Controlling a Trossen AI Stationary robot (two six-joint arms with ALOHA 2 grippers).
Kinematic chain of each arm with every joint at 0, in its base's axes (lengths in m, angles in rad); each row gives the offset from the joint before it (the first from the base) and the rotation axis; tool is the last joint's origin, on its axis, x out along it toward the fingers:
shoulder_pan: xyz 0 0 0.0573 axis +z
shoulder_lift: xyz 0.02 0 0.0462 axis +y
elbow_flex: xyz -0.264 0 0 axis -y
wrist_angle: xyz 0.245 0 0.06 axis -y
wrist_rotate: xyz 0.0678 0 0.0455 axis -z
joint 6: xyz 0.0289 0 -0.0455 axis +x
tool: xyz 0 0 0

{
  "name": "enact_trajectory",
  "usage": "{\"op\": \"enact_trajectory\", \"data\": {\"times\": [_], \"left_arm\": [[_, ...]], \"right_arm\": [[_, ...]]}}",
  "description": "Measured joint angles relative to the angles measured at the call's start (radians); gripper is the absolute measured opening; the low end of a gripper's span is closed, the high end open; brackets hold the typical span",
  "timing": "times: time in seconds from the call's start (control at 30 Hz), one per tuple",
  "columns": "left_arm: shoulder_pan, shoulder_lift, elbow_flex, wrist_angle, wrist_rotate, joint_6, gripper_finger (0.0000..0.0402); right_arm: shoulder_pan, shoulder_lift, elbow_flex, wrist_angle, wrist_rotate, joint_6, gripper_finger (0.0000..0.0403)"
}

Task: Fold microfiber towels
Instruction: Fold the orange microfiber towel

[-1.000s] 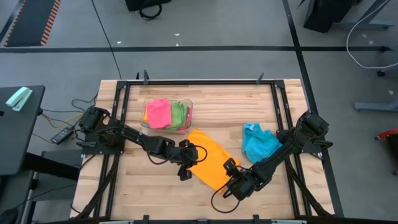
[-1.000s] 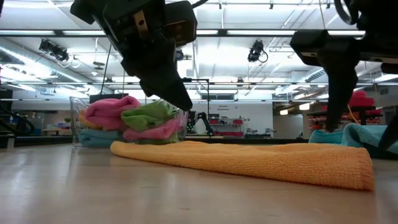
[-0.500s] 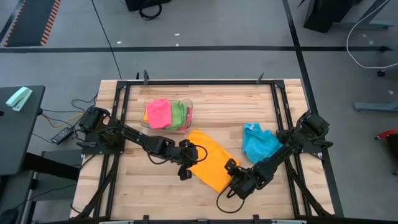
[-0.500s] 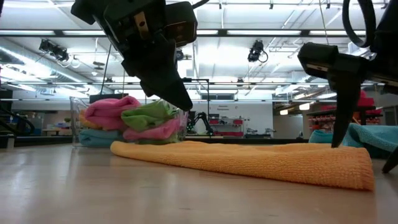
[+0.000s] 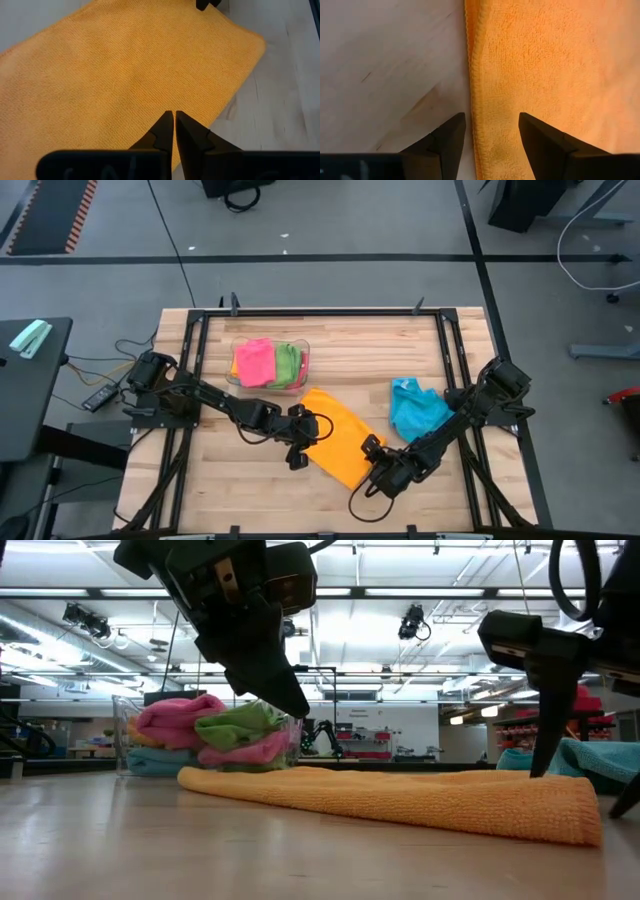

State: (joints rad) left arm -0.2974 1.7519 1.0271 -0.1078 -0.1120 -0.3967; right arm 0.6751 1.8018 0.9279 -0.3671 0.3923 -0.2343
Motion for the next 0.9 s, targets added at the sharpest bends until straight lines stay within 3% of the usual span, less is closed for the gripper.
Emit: {"op": "enact_trajectory", "data": {"times": [0.17,0.53,0.77,0.9], "left_arm": [[0.000,0.000,0.000,0.000,0.000,0.000,0.0029],[0.000,0.000,0.000,0.000,0.000,-0.001,0.0028],[-0.003,0.000,0.000,-0.005,0.001,-0.004,0.0028],[-0.021,0.000,0.000,-0.042,0.074,-0.003,0.0033]], "right_arm": [[-0.005,0.001,-0.001,0.006,-0.022,0.004,0.0172],[-0.005,0.005,-0.003,0.027,-0.061,0.051,0.0047],[-0.005,0.007,0.010,0.006,-0.061,0.052,0.0039],[-0.006,0.008,0.052,-0.067,-0.078,0.060,0.0039]]}}
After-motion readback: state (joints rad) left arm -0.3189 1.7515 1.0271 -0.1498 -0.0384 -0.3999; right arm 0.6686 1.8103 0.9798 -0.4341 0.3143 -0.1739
